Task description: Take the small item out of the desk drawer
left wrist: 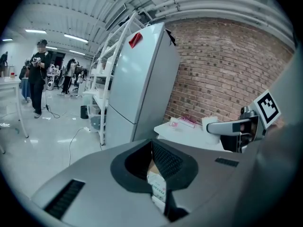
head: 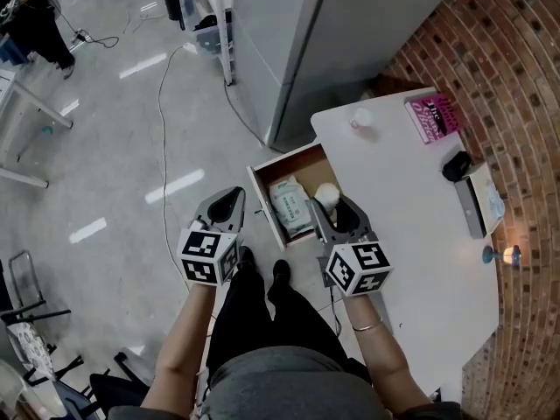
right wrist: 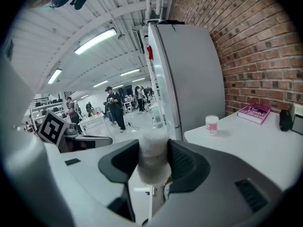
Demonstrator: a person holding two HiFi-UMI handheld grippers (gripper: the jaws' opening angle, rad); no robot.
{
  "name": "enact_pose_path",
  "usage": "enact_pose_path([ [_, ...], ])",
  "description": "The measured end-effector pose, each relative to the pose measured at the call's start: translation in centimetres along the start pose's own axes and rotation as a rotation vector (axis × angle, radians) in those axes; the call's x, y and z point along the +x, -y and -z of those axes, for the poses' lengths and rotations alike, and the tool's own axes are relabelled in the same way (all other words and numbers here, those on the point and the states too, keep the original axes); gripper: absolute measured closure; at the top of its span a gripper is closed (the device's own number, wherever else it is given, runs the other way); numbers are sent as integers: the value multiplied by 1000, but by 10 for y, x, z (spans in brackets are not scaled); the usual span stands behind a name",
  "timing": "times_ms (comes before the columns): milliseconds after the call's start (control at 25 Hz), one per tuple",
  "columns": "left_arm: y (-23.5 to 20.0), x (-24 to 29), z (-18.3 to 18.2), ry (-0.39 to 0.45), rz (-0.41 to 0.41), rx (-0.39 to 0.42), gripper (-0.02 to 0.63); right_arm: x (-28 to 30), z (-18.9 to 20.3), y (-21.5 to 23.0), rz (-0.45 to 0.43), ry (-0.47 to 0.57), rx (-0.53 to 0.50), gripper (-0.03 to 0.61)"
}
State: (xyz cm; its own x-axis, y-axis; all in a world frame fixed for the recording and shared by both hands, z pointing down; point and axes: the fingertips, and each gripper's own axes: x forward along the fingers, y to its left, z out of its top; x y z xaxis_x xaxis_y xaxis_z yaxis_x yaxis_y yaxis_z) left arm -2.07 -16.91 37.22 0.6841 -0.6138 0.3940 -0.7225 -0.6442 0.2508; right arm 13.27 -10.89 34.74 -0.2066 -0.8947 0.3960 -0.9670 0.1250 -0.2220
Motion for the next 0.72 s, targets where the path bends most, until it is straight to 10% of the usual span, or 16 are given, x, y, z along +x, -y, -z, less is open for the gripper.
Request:
enact_pose_path([
  [720,23,-5,-15,32,-11,22,591,-20,-8,8,2,37,-31,399],
])
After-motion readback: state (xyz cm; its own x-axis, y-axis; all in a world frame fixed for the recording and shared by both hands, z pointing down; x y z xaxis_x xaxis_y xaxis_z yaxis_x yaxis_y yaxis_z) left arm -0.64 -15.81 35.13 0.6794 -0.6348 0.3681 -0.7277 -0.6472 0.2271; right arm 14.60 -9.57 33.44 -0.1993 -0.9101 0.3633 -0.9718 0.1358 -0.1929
